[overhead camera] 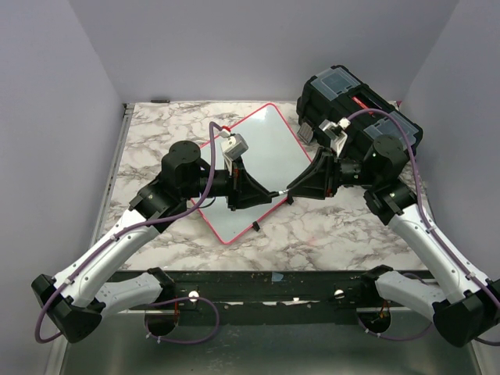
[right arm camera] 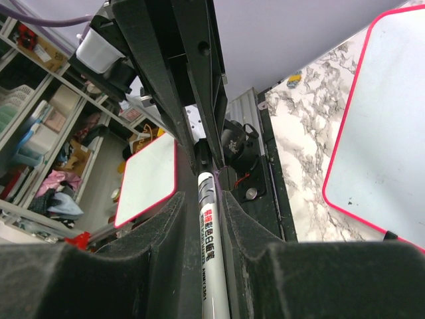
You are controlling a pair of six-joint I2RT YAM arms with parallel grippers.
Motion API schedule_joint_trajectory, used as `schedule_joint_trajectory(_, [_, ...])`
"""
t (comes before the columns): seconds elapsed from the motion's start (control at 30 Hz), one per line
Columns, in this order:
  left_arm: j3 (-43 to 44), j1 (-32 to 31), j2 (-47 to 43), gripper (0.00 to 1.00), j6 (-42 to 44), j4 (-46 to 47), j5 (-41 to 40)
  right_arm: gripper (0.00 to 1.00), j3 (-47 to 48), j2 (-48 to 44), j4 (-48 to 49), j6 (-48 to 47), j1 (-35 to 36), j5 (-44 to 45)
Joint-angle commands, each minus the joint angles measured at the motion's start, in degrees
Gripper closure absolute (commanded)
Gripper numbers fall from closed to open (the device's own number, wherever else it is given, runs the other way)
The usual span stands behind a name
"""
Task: Write a sentence on the whiteboard
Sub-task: Open the pen cap from the whiteboard marker.
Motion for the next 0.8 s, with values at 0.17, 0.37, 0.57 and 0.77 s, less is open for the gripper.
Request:
schedule_joint_trajectory(0.17, [1.07,0.82,2.08,1.0,1.48,1.7,-3.86,0.71,2.01,0.68,-1.53,-0.51,3.37,-1.32])
schedule_joint_trajectory(0.37, [0.46,1.13,2.17,1.0,1.22,2.4,-3.89,0.72,2.2,0.83,-2.25,-0.98,3.61,-1.39])
schedule_joint_trajectory(0.57, [0.11,1.45,2.35,1.0,1.31,2.4,-4.45,0.72,2.26,0.89,-2.73,-1.5,3.79,-1.3])
schedule_joint_trajectory(0.77, [-0.04,1.55,2.34,1.0,1.13,2.54,-4.41,0.86,2.05,1.04,-2.41,-1.43,3.99,-1.01])
